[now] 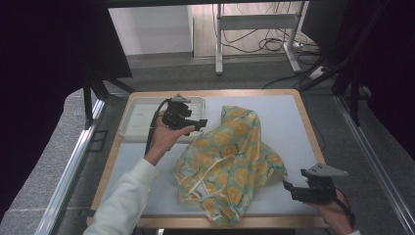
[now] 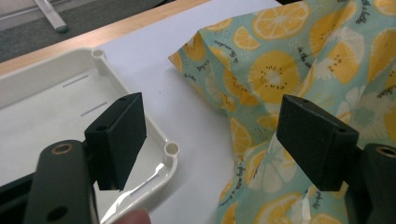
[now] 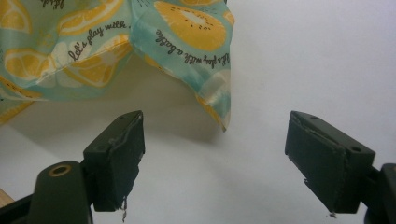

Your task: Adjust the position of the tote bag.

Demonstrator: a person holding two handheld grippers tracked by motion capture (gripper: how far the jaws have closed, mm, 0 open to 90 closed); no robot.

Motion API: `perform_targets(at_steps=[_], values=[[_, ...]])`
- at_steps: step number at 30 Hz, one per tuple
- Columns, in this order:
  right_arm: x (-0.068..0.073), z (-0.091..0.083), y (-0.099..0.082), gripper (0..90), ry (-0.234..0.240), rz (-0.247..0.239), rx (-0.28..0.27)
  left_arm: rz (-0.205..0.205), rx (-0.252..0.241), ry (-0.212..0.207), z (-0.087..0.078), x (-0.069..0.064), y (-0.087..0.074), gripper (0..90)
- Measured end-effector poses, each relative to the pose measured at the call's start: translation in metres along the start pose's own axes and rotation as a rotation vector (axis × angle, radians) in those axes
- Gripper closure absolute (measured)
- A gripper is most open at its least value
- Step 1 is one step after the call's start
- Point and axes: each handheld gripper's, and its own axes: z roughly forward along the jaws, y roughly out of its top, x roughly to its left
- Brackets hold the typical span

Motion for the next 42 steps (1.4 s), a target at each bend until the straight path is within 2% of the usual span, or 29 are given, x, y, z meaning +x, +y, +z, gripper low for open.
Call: perform_targets(at_steps=[6, 14, 20, 25, 27, 31, 34, 38, 42], values=[[0.000, 0.000, 0.000, 20.0, 0.006, 0.002, -0.002, 0.007, 0.014, 0.010, 0.011, 0.000, 0.008, 23.7], [0.000, -0.001, 0.000, 20.0, 0.004, 0.003, -0.002, 0.005, 0.025, 0.012, 0.024, 0.001, 0.011, 23.6], [0.000, -0.001, 0.000, 20.0, -0.001, -0.001, 0.001, 0.006, 0.038, 0.006, 0.040, -0.002, 0.014, 23.4], [0.000, 0.001, -0.001, 19.9, -0.002, -0.004, 0.007, 0.014, 0.074, 0.005, 0.056, -0.003, 0.018, 21.7], [0.001, 0.001, -0.001, 20.0, -0.002, -0.008, 0.007, 0.012, 0.080, 0.001, 0.062, -0.002, 0.019, 21.2], [0.000, 0.000, -0.001, 19.9, -0.004, -0.010, 0.008, -0.013, 0.068, -0.054, 0.070, -0.001, 0.020, 17.8], [0.000, 0.002, -0.002, 19.9, -0.002, -0.008, 0.012, -0.025, 0.069, -0.046, 0.077, -0.001, 0.022, 16.0], [0.001, 0.002, -0.002, 20.0, 0.000, -0.014, 0.016, -0.040, 0.065, -0.064, 0.086, -0.001, 0.028, 15.8], [0.001, 0.003, -0.002, 20.0, -0.001, -0.015, 0.019, -0.022, 0.067, -0.062, 0.095, -0.004, 0.036, 15.4]])
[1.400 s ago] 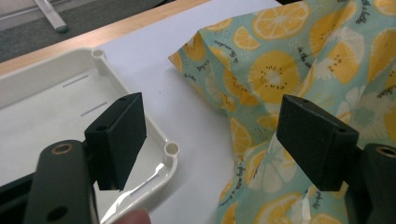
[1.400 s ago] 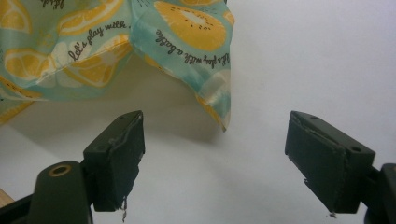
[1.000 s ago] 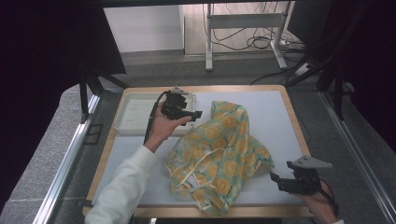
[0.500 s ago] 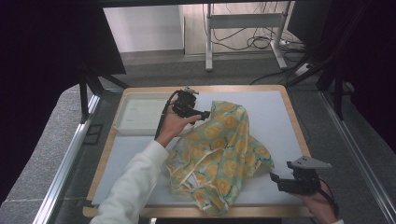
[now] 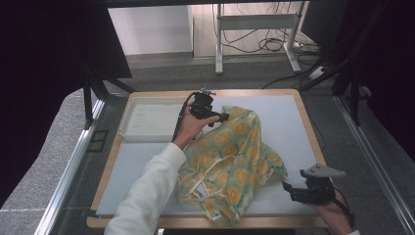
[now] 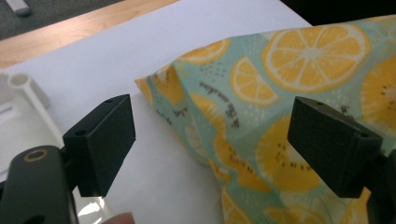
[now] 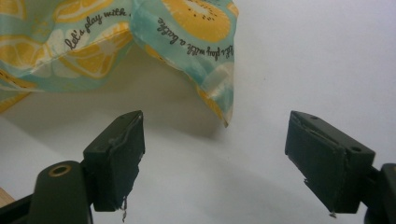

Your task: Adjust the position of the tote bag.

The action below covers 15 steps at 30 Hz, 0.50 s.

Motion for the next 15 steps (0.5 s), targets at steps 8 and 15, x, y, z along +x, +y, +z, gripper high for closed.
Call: perform_targets(at_steps=[8, 15], values=[[-0.001, 0.001, -0.001, 20.0, 0.000, 0.000, 0.004, -0.028, 0.017, 0.003, 0.023, 0.007, 0.009, 10.4], [-0.002, 0.002, -0.001, 19.9, 0.000, -0.002, 0.008, -0.083, 0.041, -0.058, 0.045, 0.013, 0.007, 10.7]])
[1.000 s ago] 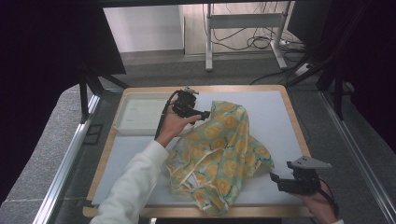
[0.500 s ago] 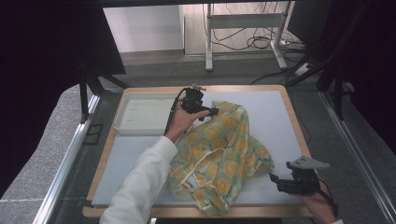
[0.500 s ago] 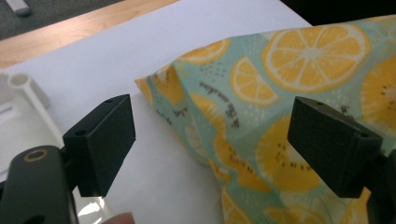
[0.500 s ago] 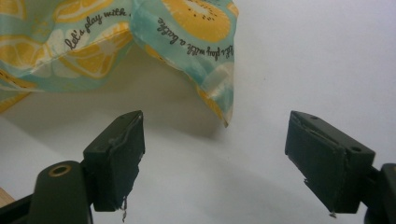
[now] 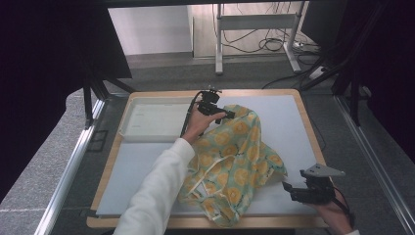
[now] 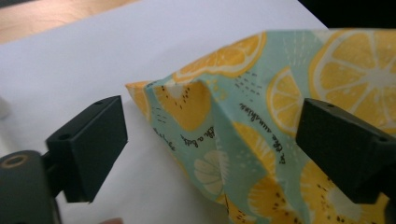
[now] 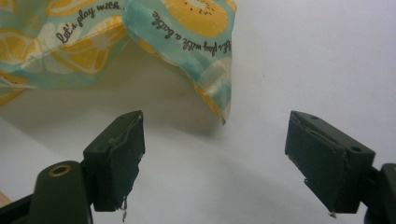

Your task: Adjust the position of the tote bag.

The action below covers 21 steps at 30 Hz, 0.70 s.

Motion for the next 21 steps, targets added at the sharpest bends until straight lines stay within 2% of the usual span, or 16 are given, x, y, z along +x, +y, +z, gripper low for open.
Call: perform_targets(at_steps=[1, 2, 3, 4, 6, 8, 9, 11, 14, 15, 21], values=[[0.000, 0.000, 0.000, 20.0, -0.001, -0.001, 0.001, 0.003, 0.009, -0.004, 0.002, -0.001, 0.000, 13.3], [-0.001, 0.001, 0.000, 20.0, -0.001, -0.001, 0.002, 0.023, 0.016, 0.004, 0.007, -0.004, -0.001, 22.8], [-0.001, 0.001, 0.000, 20.0, -0.001, -0.001, 0.002, 0.023, 0.016, 0.004, 0.007, -0.004, -0.001, 27.2], [-0.001, 0.001, 0.000, 20.0, -0.002, -0.002, 0.002, 0.026, 0.024, 0.010, 0.009, -0.006, -0.001, 27.2], [-0.001, 0.001, 0.000, 19.9, -0.003, -0.001, 0.002, 0.035, 0.035, 0.054, 0.013, -0.009, -0.002, 43.7], [-0.001, 0.001, 0.000, 20.0, -0.004, -0.001, 0.002, 0.034, 0.040, 0.052, 0.014, -0.009, -0.002, 56.2], [0.000, 0.001, 0.000, 20.0, -0.004, -0.001, 0.001, 0.031, 0.041, 0.061, 0.013, -0.008, -0.002, 70.1], [-0.001, 0.000, 0.000, 20.0, -0.005, -0.001, 0.000, 0.034, 0.025, 0.052, 0.009, -0.006, -0.003, 80.5], [-0.001, 0.000, -0.001, 20.0, -0.007, -0.001, 0.001, 0.042, 0.012, 0.044, 0.004, -0.005, -0.003, 86.0], [-0.001, 0.000, -0.001, 20.0, -0.008, -0.001, 0.000, 0.042, -0.004, 0.040, -0.002, -0.004, -0.004, 87.8], [0.000, 0.000, 0.000, 20.0, -0.009, -0.004, 0.001, 0.059, -0.030, 0.033, -0.019, -0.002, -0.006, 89.4]])
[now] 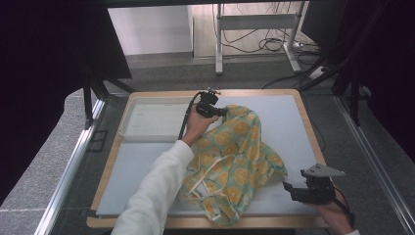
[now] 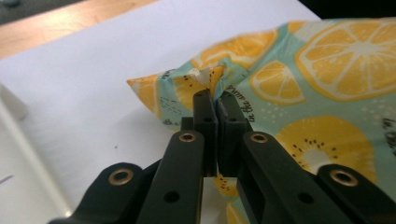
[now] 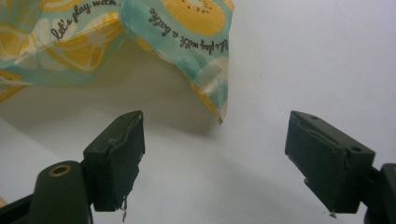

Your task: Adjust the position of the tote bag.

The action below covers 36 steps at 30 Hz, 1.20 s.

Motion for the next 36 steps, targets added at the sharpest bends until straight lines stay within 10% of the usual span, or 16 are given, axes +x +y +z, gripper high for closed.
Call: perform_targets(at_steps=[36], values=[[0.000, -0.020, 0.015, 25.5, -0.004, -0.029, -0.005, 0.008, -0.044, -0.029, -0.031, 0.003, -0.013, 90.0]])
